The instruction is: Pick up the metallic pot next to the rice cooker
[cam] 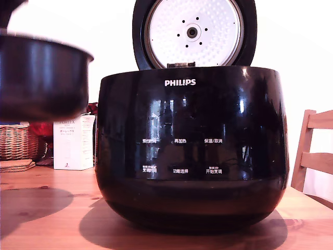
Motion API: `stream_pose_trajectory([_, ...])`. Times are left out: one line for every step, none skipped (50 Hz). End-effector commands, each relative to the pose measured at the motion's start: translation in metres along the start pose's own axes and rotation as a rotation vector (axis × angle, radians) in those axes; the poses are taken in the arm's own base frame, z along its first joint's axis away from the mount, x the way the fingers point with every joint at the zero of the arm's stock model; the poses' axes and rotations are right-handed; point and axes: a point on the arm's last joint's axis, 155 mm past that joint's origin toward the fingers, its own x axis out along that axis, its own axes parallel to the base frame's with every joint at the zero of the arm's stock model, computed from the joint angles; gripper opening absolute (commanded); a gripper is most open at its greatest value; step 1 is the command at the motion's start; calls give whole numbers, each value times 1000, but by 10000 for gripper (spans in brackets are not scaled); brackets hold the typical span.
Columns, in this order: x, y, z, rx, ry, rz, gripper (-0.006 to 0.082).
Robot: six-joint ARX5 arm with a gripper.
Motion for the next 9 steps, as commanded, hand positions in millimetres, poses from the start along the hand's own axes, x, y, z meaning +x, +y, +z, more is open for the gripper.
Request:
stream_pose_trajectory([-21,15,4,-9,-42,89,-24])
stream_pose_trajectory([-22,16,5,-7,-45,93,-24])
stream_pose_trajectory([-23,17,6,-6,-44,97,-24])
stream_pose_trajectory([-24,17,6,-3,-46,99,-24])
stream_pose_trajectory([-24,17,7,-2,-48,101,-24])
stream_pose_trajectory([-25,17,7,-1,-48,102,-24])
stream_pose_trajectory([-25,17,8,0,-48,102,-24])
stream_pose_trajectory([-25,17,8,0,-48,102,-24])
stream_pose_trajectory([-25,17,8,0,-48,101,-24])
